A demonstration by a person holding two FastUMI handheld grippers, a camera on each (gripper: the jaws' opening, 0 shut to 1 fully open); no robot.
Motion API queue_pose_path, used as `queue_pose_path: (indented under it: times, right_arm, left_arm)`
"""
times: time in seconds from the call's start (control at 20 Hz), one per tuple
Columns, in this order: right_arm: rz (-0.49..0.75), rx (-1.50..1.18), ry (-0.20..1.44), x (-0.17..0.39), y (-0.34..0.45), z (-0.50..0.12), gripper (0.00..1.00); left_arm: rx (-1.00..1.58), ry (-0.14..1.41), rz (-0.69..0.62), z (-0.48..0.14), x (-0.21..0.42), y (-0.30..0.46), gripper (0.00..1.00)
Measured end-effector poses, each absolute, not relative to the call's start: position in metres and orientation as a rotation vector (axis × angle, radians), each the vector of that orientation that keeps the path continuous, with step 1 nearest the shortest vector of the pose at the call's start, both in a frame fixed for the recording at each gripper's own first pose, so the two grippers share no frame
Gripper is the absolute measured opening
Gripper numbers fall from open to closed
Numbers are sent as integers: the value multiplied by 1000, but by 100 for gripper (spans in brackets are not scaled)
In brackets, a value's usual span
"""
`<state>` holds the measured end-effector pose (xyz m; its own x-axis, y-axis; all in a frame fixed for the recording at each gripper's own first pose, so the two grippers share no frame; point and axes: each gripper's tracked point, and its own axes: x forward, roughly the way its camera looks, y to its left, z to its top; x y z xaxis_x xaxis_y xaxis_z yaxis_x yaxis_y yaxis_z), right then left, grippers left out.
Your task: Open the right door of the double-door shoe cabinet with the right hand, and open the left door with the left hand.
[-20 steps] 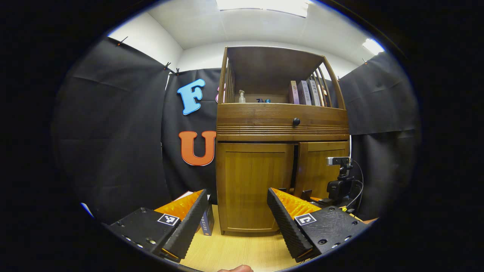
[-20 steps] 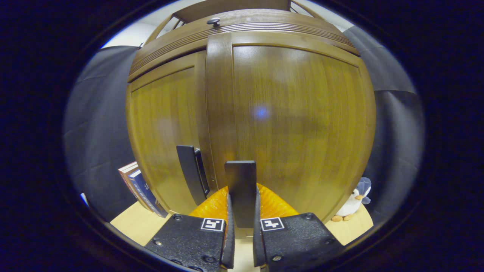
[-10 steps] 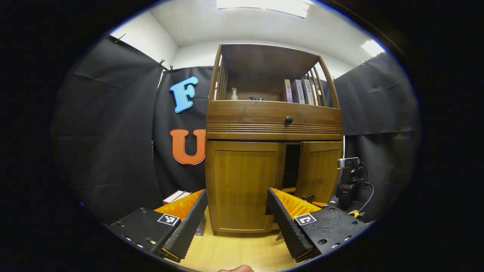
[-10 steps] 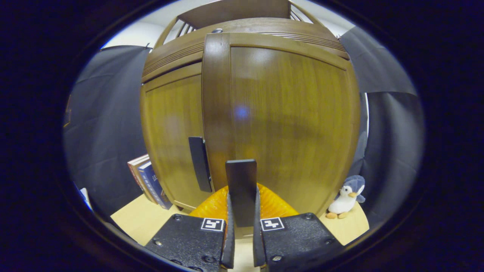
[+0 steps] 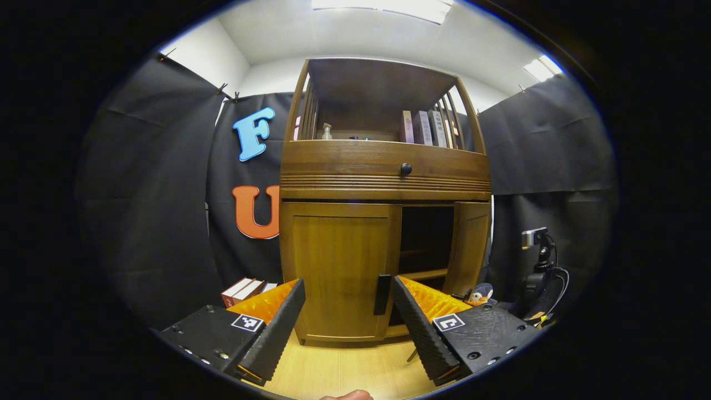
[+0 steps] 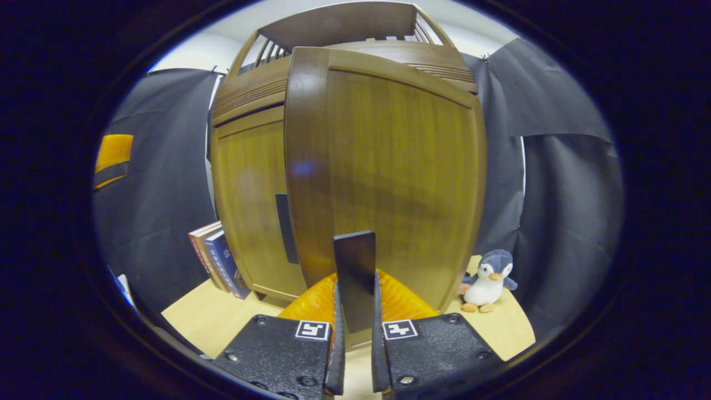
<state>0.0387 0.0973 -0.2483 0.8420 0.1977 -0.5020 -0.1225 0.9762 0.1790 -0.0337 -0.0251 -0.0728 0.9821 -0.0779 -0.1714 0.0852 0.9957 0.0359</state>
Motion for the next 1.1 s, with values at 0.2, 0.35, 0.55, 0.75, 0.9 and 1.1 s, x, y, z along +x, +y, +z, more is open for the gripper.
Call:
queue_pose_path:
  times: [0.2,0.35,0.55,0.75,0.9,1.1]
  right_arm:
    - [146,140,543,28,86,-245,22]
    - [127,135,544,21,76,-244,22]
    - [93,135,545,9,59,-242,22]
    - [53,113,542,-5,37,-240,17]
    - [36,119,537,-11,22,-239,14]
    - [28,118,539,-17,8,-239,12]
  left_arm:
    - [42,185,-108,-79,-31,-37,95]
    - [46,192,-129,-83,-27,-45,95]
    - [41,201,-155,-90,-22,-58,95]
    - [41,214,-183,-98,-20,-74,95]
    - [35,226,-204,-105,-17,-85,95]
    - [35,255,-243,-117,-16,-104,95]
